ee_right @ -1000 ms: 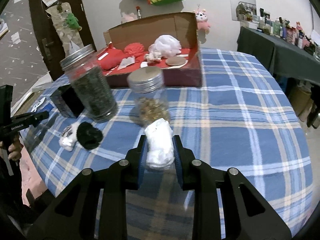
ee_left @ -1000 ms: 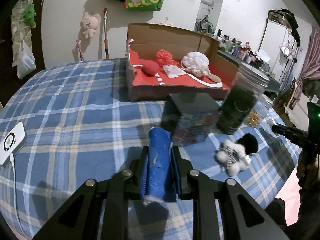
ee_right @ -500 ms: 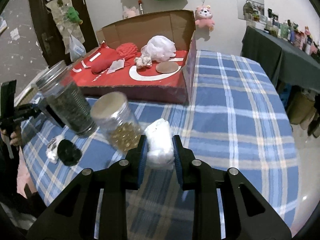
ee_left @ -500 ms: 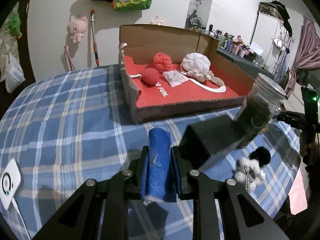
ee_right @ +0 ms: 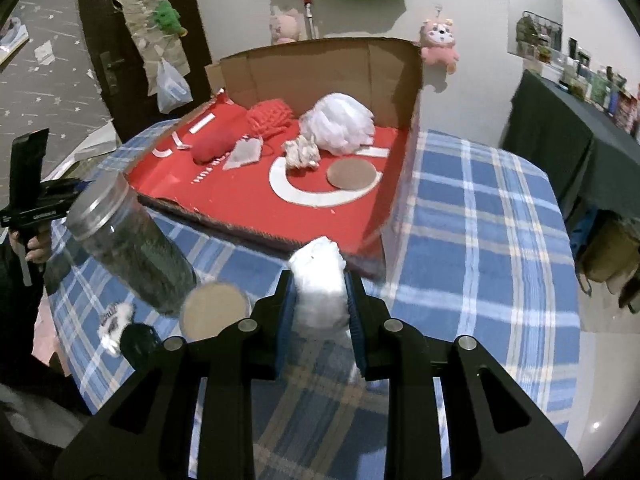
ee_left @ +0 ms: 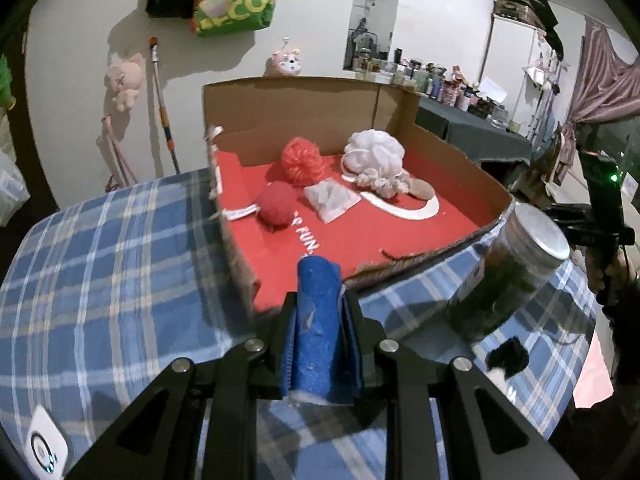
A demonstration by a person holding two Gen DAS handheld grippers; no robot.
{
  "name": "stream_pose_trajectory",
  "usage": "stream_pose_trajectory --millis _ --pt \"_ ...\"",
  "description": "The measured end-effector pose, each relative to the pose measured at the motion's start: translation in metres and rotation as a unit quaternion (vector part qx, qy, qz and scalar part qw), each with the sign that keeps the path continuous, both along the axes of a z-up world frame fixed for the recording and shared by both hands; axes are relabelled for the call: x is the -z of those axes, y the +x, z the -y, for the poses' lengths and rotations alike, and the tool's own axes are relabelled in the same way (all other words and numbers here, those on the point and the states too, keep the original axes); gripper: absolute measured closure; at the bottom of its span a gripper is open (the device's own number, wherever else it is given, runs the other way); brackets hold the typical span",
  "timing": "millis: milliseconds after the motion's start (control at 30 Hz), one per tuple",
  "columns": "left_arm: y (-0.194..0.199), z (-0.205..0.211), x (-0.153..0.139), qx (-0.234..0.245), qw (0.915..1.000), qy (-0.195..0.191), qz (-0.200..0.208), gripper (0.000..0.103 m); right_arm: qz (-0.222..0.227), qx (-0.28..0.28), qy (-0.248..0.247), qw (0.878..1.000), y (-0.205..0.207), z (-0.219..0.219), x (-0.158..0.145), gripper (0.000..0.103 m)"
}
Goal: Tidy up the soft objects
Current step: 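Carry the blue cloth and white sock over the box with both tools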
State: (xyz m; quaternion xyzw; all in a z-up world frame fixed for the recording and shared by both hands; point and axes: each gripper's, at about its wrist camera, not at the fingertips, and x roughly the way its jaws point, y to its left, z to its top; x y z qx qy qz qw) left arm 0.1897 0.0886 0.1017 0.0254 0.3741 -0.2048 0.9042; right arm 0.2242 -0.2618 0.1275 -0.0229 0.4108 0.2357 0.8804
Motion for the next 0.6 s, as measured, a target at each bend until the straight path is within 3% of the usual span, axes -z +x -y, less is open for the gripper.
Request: stream_pose_trajectory --millis 267,600 --pt "0.039 0.030 -0.002 0.016 0.9993 0.017 -0.030 0.080 -0.003 -0.030 -0.006 1.000 0.032 -0.022 -0.011 0.079" --pt "0.086 0.050 0.011 -0.005 0.9948 0.048 -0.090 0.080 -0.036 -0.040 -0.067 0.996 0.083 -0.069 0.003 0.079"
